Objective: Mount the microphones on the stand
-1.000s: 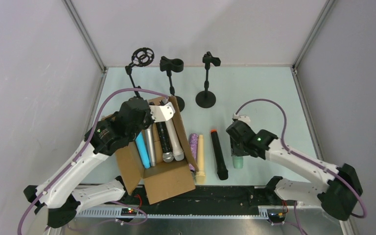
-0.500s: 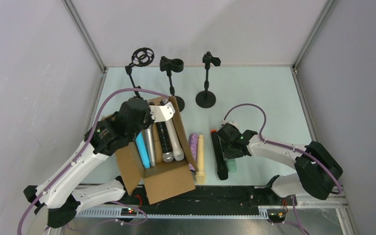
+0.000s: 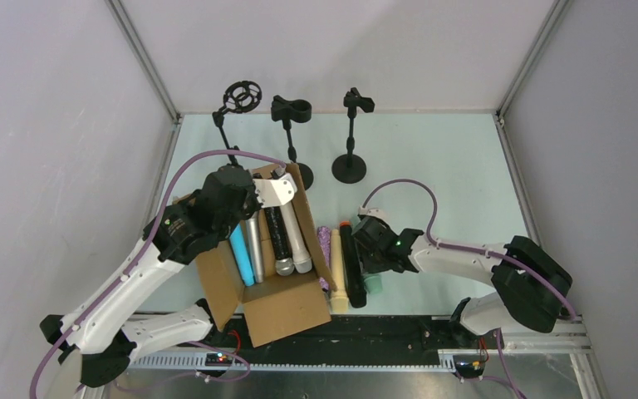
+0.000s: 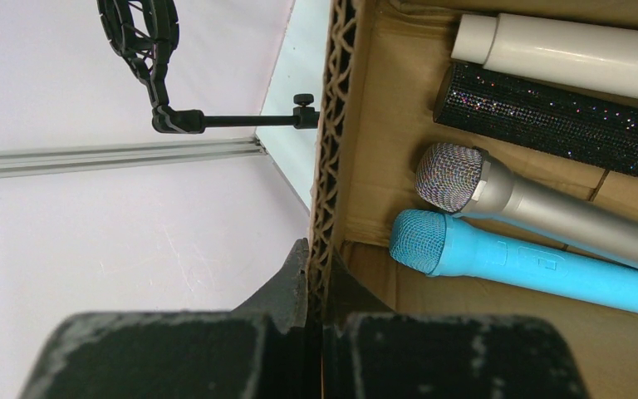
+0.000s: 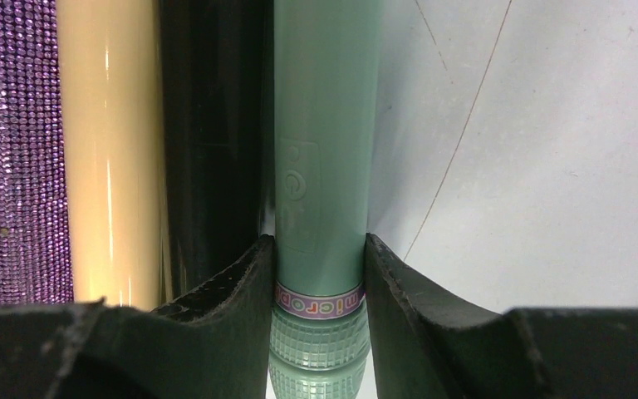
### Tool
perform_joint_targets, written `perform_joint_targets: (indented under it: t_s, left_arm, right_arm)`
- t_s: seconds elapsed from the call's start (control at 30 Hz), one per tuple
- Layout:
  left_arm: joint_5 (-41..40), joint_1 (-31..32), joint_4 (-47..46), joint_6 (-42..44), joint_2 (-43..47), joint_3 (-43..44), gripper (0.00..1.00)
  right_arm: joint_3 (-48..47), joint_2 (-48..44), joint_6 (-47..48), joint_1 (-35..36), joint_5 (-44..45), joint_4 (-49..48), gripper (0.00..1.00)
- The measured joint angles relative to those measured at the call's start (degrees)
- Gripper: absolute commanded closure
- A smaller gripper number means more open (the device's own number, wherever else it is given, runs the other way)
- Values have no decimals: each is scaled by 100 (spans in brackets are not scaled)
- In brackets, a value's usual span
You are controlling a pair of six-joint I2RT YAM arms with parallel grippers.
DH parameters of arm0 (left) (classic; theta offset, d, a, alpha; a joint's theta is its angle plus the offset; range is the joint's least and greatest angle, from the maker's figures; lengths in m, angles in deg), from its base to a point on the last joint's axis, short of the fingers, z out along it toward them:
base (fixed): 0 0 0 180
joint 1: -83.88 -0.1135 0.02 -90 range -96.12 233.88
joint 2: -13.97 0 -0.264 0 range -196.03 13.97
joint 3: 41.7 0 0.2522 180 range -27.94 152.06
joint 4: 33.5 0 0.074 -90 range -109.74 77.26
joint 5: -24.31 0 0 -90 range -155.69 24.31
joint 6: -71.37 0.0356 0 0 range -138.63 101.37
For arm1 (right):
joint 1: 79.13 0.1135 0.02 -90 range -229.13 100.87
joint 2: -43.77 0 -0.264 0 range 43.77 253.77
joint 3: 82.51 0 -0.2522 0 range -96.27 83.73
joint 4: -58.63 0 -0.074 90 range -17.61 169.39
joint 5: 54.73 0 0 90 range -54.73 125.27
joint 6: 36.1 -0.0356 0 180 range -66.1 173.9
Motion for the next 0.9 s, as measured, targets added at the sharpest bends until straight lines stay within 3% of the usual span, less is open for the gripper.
perform_joint_targets:
  t_s: [0.07,0.1,0.3,0.37,0.67,0.9]
  left_arm:
    - [-2,0,0,0,0,0,100]
    - [-2,0,0,0,0,0,100]
    - [-7,0,0,2,0,0,100]
    - [-7,0,0,2,0,0,100]
    - [-4,0,0,2,-2,0,100]
    - [-4,0,0,2,-7,0,100]
  right_arm:
    - [-2,9,-76,101,105,-9,100]
    - [-4,9,-116,146,146,-11,95]
    - [-4,9,-284,269,275,-2,58]
    - [-4,-7,-326,262,273,20,50]
    - [26,-579,-356,44,186,398,31]
    - [-326,-1252,-315,4,361,944,31]
